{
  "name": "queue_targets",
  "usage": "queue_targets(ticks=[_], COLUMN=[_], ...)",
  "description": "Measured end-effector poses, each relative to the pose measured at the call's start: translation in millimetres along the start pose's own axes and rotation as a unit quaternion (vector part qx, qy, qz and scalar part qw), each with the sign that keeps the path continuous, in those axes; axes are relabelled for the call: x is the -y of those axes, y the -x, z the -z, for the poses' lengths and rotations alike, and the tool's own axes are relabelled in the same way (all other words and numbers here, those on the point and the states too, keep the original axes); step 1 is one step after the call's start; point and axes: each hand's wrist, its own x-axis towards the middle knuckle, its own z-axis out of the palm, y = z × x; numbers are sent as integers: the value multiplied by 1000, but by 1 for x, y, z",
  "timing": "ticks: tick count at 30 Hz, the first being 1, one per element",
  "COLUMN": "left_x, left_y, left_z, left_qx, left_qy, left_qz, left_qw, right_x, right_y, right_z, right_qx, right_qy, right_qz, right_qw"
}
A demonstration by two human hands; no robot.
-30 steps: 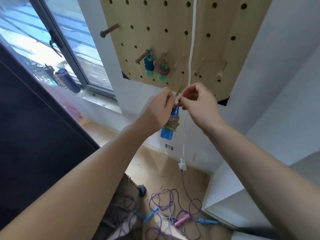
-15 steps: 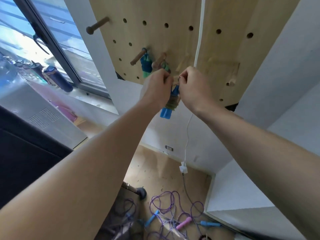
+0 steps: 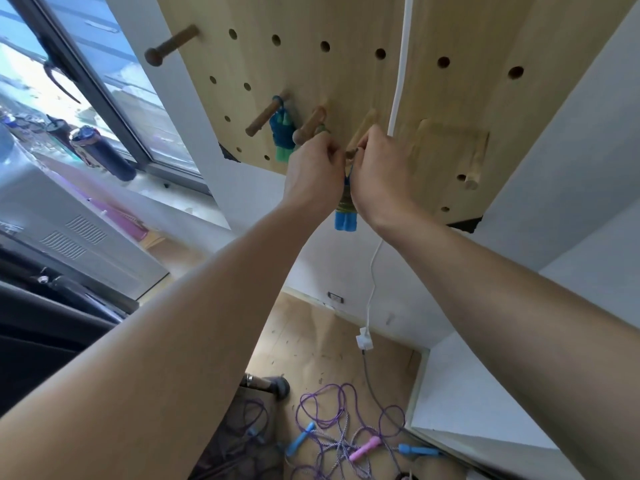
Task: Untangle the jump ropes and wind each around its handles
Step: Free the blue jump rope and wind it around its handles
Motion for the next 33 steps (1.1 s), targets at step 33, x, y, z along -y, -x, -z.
queue_targets(ticks=[33], left_x=[-5], left_y=[-30], left_z=[-4], left_qx=[74], left_qy=[290], left_qz=[213], left_qw=[930], right_x=[8], right_y=[-27], right_z=[8], right_qx=[47], right_qy=[-91], right_qz=[-120], right_qw=[987])
